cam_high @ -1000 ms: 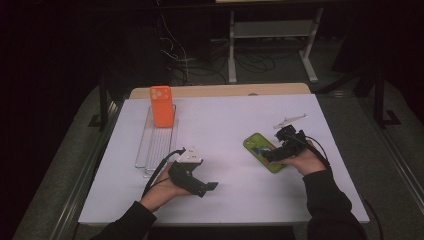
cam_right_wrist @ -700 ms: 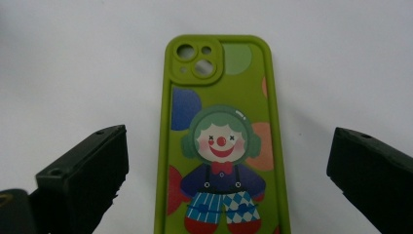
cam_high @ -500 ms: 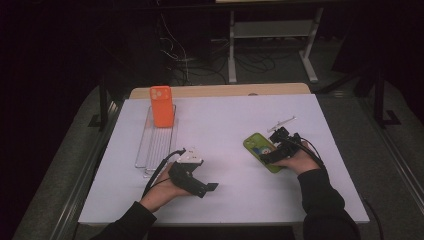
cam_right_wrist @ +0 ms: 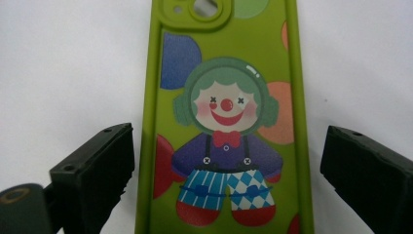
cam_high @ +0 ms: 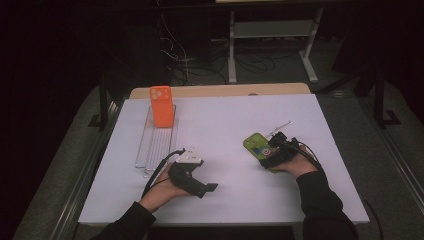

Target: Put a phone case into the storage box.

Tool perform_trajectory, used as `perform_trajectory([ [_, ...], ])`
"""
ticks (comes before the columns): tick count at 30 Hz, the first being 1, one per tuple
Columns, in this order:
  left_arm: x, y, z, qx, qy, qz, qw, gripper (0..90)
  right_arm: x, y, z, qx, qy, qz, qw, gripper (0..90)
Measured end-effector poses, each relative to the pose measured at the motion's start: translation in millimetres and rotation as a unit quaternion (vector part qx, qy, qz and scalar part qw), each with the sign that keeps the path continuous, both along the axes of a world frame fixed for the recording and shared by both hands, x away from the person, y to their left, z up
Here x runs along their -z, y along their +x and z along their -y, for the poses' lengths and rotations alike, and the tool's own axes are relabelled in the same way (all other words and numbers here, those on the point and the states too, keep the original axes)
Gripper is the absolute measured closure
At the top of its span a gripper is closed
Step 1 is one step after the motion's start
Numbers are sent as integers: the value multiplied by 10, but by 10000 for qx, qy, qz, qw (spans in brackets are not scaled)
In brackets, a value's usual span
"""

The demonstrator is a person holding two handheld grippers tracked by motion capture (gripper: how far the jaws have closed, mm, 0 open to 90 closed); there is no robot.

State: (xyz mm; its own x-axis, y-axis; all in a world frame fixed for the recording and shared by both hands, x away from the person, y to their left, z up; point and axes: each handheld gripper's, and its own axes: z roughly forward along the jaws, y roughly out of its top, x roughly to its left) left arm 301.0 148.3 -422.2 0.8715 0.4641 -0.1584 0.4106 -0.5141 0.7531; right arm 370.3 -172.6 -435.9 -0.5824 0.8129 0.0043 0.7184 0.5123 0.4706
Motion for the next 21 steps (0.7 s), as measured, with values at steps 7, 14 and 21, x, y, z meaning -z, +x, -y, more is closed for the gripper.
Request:
perform_trajectory([
  [7, 0, 14, -4, 29, 22, -72, 10000, 16, 26, -2, -1, -90, 31, -65, 9999, 117],
  [14, 2, 19, 0, 20, -17, -136, 9999, 16, 33, -16, 14, -85, 91, -69, 9999, 144],
  [21, -2, 21, 1, 55, -25, -151, 9999, 16, 24, -9, 10, -61, 82, -122, 9999, 153],
])
